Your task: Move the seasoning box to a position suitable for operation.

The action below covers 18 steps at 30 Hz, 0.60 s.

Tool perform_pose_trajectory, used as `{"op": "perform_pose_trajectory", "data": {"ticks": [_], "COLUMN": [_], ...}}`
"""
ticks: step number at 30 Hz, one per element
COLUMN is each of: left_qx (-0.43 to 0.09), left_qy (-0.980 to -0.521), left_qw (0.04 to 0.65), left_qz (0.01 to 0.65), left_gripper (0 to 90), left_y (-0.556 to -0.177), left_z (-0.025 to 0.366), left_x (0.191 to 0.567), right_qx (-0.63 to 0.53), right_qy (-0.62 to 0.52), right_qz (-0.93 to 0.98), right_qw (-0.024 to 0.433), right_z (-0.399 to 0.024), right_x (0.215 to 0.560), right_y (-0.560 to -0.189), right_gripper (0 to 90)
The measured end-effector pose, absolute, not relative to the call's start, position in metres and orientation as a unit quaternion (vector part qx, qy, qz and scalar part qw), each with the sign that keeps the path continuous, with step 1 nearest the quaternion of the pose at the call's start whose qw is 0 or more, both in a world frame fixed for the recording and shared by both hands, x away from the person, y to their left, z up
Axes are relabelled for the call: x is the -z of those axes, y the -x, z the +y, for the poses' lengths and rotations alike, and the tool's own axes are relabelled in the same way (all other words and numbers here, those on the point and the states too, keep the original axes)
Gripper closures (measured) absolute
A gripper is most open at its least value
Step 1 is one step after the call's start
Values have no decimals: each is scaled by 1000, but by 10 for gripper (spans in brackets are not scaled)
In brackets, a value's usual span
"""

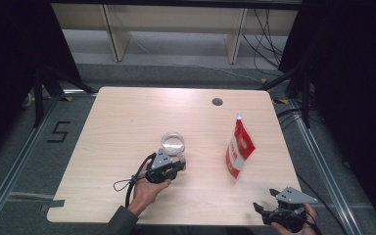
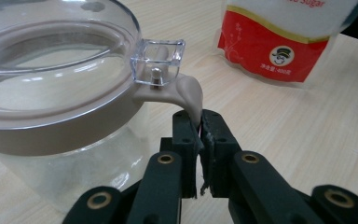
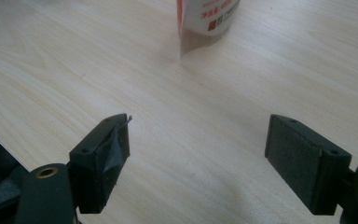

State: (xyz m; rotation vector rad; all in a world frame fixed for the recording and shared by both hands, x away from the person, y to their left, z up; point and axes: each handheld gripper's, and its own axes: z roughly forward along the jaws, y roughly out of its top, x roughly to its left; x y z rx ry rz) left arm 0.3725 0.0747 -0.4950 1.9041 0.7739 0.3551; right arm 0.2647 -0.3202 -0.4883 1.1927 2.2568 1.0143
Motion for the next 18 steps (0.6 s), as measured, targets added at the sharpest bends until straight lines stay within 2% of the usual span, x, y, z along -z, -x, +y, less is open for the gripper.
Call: {"op": "perform_pose_trajectory", "data": {"ticks": [12,13,18], "left_qx": [-142,-143,-145], "left_qy": [-792,-789,-786], "left_qw": [501,504,507], "left_qz": [320,321,322], "left_gripper": [830,833,855], "left_y": [-360,-358,-355], "left_z": [101,102,106], "left_x": [491,490,488], "right_qx": [-364,-364,-365], "right_qy": [-422,-421,-418], "right_qz": [809,807,808], "right_qw": [186,198,199], "right_z": [-318,-318,-317], "right_x": [489,489,489], "right_y": [-266,-266,-266], "right_gripper": [225,225,225]}}
